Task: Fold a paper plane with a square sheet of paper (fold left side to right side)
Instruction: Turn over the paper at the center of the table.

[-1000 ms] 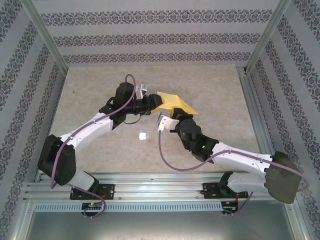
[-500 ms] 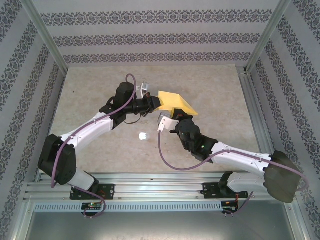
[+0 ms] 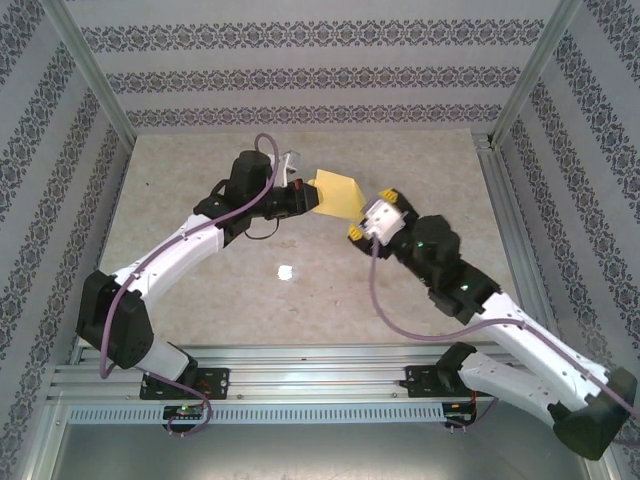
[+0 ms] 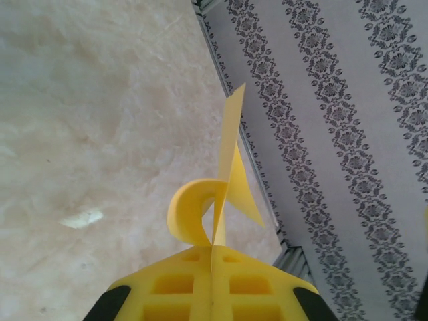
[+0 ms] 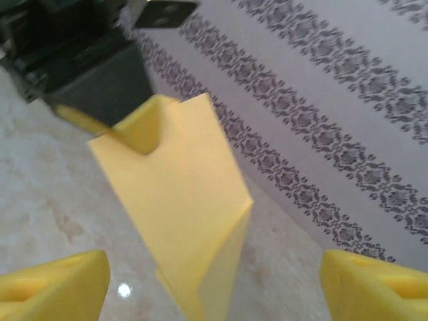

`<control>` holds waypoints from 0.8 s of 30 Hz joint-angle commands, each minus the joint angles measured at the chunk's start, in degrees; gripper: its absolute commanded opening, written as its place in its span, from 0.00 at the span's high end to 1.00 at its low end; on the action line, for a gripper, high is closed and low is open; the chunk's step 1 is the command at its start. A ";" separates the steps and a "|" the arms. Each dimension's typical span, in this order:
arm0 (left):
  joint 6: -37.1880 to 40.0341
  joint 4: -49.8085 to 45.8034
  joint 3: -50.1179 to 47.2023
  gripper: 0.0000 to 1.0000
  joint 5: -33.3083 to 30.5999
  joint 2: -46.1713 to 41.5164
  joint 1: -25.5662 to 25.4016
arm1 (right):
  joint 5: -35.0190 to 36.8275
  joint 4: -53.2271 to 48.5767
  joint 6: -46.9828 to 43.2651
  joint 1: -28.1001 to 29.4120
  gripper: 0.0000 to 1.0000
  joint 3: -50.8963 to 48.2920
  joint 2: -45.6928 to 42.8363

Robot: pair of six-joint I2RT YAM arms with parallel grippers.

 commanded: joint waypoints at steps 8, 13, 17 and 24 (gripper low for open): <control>35.14 -23.78 6.01 1.00 18.21 3.37 2.13 | -60.64 18.67 60.72 -36.31 0.13 -2.85 9.56; 43.78 -29.26 7.96 1.00 22.74 3.41 2.05 | -64.25 16.08 57.13 -35.35 0.14 -4.21 13.52; 46.81 -31.74 9.50 1.00 24.35 4.17 2.06 | -67.06 16.38 55.31 -33.68 0.16 -6.51 14.28; 50.03 -35.11 11.58 1.00 26.50 6.39 2.10 | -67.43 9.96 49.03 -27.91 0.21 -6.09 16.04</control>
